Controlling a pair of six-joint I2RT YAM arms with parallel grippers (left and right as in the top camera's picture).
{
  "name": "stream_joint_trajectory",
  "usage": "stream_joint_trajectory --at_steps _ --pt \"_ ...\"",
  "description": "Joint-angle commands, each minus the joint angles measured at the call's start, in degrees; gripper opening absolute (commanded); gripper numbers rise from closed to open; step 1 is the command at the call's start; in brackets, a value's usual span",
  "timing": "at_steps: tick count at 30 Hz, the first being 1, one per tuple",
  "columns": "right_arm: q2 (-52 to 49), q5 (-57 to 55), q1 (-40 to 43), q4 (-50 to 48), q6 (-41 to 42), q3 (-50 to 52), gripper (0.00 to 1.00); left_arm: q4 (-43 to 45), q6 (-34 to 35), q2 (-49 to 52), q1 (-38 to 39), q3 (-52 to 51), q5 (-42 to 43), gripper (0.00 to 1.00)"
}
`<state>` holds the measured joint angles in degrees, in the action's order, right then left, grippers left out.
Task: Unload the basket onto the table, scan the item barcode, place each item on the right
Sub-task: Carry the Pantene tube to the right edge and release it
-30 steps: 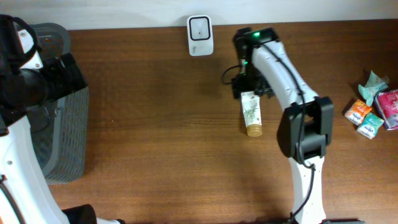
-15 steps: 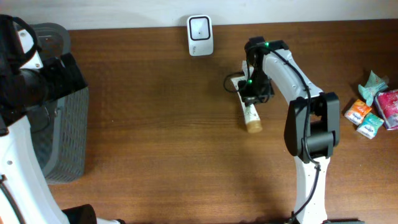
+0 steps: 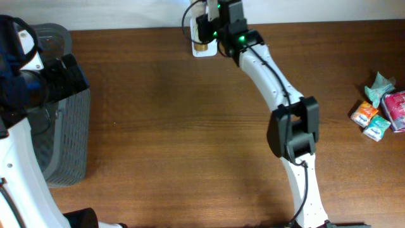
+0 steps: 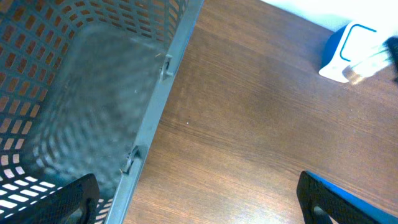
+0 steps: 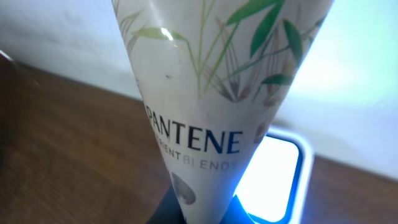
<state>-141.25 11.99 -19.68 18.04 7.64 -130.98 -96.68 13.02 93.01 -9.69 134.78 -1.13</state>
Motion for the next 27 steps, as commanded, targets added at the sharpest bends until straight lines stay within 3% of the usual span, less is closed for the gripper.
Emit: stream_joint_trajectory --at_steps 1,7,9,11,16,20,27 --pt "-1.7 -2.4 0.2 -2.1 0.4 -0.8 0.04 0.0 -0.7 -0.2 -0.2 0.1 -0.2 0.99" --pt "3.8 -5.2 3.1 1.7 0.3 -1.3 0.04 0.0 -0.7 -0.2 -0.2 0.1 -0.2 0.99" --pt "9.6 -7.8 7.4 10.7 0.4 -1.3 0.04 0.0 -0.7 -0.2 -0.2 0.1 -0.2 0.99" --pt "15.5 -8.4 17.0 26.5 0.3 -1.3 0.04 0.0 -0.7 -0.2 -0.2 0.1 -0.2 0.99" --pt "14.3 -20.7 38.1 48.2 0.3 -1.0 0.04 0.0 -0.7 -0.2 -0.2 0.1 -0.2 0.99" --pt "11.5 -15.0 50.1 48.4 0.3 -0.3 0.04 0.0 -0.7 -0.2 -0.2 0.1 -0.2 0.99" --pt "5.1 -13.9 50.7 42.8 3.8 -0.3 0.11 0.0 -0.7 -0.2 -0.2 0.1 -0.2 0.99"
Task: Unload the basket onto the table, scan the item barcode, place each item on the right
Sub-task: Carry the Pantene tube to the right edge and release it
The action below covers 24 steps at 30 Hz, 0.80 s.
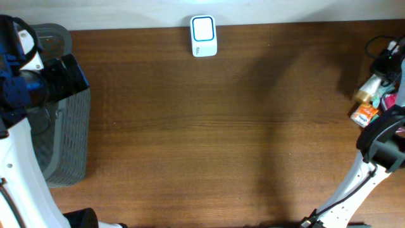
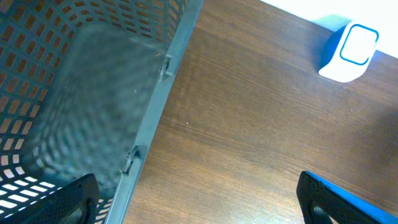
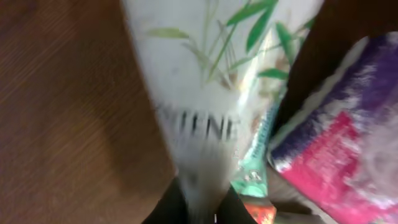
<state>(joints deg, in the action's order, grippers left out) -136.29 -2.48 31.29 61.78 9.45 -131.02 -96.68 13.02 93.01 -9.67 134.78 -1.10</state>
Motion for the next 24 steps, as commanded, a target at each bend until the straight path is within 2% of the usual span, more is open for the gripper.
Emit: stream_joint_trajectory --at_steps 1,2,3,6,7,10,14,16,19,20,21,22,24 --pt "0.0 0.6 -0.4 -1.1 2.0 -0.2 0.11 0.0 -0.7 -0.2 -0.2 0.1 -0.2 0.99" --pt "-0.1 0.6 -0.6 -1.2 2.0 -0.2 0.11 0.0 -0.7 -0.2 -0.2 0.1 -0.2 0.99" --pt "-0.1 0.6 -0.6 -0.9 2.0 -0.2 0.24 0.0 -0.7 -0.2 -0.2 0.2 -0.2 0.99" --pt "1.7 0.6 -0.5 4.8 2.0 -0.2 0.39 0.0 -0.7 -0.2 -0.2 0.1 -0.2 0.99" --pt "4.6 1.7 -0.6 7.7 2.0 -0.2 0.41 0.0 -0.7 -0.2 -0.2 0.1 -0.2 0.99" --pt "14.6 11.2 -0.6 17.3 2.0 -0.2 0.43 0.0 -0.7 -0.2 -0.2 0.1 -0.2 0.99" --pt "30.6 12.6 -1.3 31.1 0.2 -0.2 0.42 0.0 -0.7 -0.2 -0.3 0.1 -0.2 0.99" --pt "38.1 12.6 -2.9 33.8 -0.2 -0.2 0.43 0.0 -0.7 -0.2 -0.2 0.1 -0.2 0.99" --pt "48.2 12.4 -10.5 35.5 -0.9 3.3 0.48 0.0 -0.7 -0.2 -0.2 0.1 -0.2 0.99" --pt "52.2 11.8 -14.1 35.5 -0.9 7.9 0.64 0.0 -0.7 -0.2 -0.3 0.1 -0.2 0.99" --pt "55.2 9.5 -16.3 35.3 -0.9 12.4 0.98 0.0 -0.7 -0.2 -0.2 0.1 -0.2 0.99" --pt "60.3 8.2 -17.9 34.0 -0.7 19.8 0.99 0.0 -0.7 -0.2 -0.2 0.1 -0.2 0.99" --pt "67.7 8.3 -17.9 33.1 -0.3 27.6 0.99 0.0 -0.7 -0.2 -0.2 0.1 -0.2 0.99"
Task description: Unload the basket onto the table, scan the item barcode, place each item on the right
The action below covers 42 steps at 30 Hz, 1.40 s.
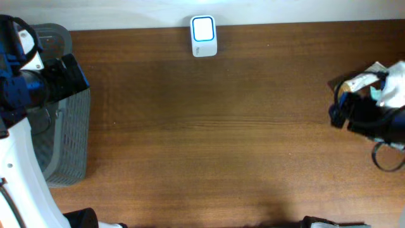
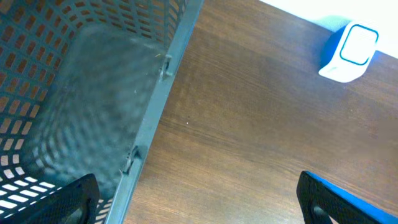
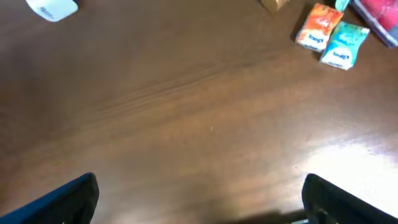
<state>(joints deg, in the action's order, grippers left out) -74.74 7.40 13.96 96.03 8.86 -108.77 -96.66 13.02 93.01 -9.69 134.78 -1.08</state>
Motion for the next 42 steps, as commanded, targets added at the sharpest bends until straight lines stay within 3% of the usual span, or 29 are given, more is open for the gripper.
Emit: stream_joint_trajectory --at_steps 1,4,7,19,22,28,33,42 --pt "12.4 -1.2 -0.5 -1.1 0.8 10.2 0.99 0.0 -0.7 -0.2 -0.2 0.1 -0.2 0.99" --pt "26.6 2.8 -0.5 1.3 1.1 16.5 0.99 0.0 -0.7 -0.2 -0.2 0.1 -0.2 0.99" --pt "33.6 2.7 -0.4 1.3 1.0 16.5 0.99 0.0 -0.7 -0.2 -0.2 0.1 -0.2 0.99" --pt "40.4 4.1 -0.4 1.3 -1.2 16.6 0.99 0.0 -0.7 -0.2 -0.2 0.1 -0.2 0.99" --pt "43.6 4.0 -0.4 -0.5 -2.6 21.6 0.99 0.0 -0.7 -0.2 -0.2 0.1 -0.2 0.99" --pt "60.0 3.1 -4.3 -22.9 -2.7 46.6 0.99 0.0 -0.7 -0.2 -0.2 0.1 -0.2 0.99" --pt "73.2 2.5 -7.4 -48.7 -2.7 73.4 0.99 0.0 -0.7 -0.2 -0.2 0.1 -0.2 0.99" --pt "74.5 2.7 -11.3 -82.4 -2.7 96.9 0.99 0.0 -0.7 -0.2 -0.2 0.1 -0.2 0.99"
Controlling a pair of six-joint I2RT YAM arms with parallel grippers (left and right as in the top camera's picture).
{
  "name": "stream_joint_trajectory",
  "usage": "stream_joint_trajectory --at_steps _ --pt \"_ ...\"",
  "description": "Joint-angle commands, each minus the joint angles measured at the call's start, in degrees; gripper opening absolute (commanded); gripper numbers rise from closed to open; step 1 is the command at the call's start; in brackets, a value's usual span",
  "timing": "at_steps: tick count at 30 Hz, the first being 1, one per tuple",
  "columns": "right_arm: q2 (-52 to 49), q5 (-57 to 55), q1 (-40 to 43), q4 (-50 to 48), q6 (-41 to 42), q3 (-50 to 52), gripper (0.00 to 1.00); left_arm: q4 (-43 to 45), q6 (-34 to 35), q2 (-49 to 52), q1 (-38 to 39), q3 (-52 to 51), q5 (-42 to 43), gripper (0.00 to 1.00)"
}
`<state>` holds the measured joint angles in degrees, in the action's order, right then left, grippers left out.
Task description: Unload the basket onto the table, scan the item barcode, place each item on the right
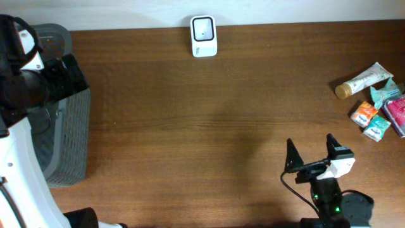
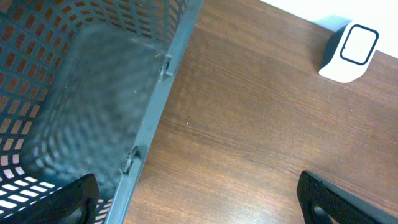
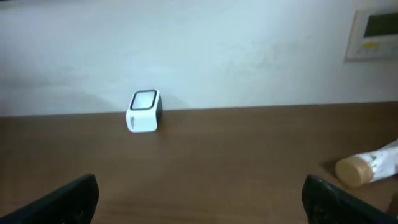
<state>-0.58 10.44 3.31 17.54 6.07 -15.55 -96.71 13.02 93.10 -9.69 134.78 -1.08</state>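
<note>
The item, a white Pantene tube [image 1: 364, 80] with a tan cap [image 3: 351, 169], lies on the table at the far right, with nothing holding it. The white scanner [image 1: 203, 36] stands at the back edge, its face unlit; the scanner [image 3: 144, 111] shows far ahead in the right wrist view and, as the scanner [image 2: 349, 53], in the left wrist view. My right gripper [image 1: 310, 154] is open and empty near the front edge. My left gripper [image 2: 199, 205] is open and empty over the basket's rim.
A grey mesh basket [image 1: 63, 136] stands at the left edge under my left arm. Beside the tube lie an orange packet [image 1: 365, 113], a teal packet [image 1: 378, 127] and a pink pack [image 1: 397, 109]. A white wall runs behind the table.
My right arm has moved from the far right, near the pile of items, to the table's front edge, gripper still open. The scanner's blue light has gone out. The left arm has not moved.
My right gripper held the Pantene tube over the lit scanner at the back. Then it held the tube over the pile at the far right. Then it was open and empty with the tube left there. Now it is at the front edge.
</note>
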Motion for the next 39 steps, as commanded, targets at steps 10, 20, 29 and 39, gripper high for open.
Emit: stream_joint_trajectory --at_steps 10,20,29,39 --pt "0.3 -1.0 -2.3 -25.2 -0.1 15.2 0.99 0.0 -0.7 -0.3 -0.2 0.1 -0.2 0.99" --pt "0.3 -4.0 -2.3 -13.4 0.1 15.2 0.99 0.0 -0.7 -0.3 -0.2 0.1 -0.2 0.99" --pt "0.3 -3.9 -2.3 -13.3 -6.7 15.2 0.99 0.0 -0.7 -0.3 -0.2 0.1 -0.2 0.99" --pt "0.3 -3.6 -2.3 -13.5 -6.7 15.2 0.99 0.0 -0.7 -0.3 -0.2 0.1 -0.2 0.99"
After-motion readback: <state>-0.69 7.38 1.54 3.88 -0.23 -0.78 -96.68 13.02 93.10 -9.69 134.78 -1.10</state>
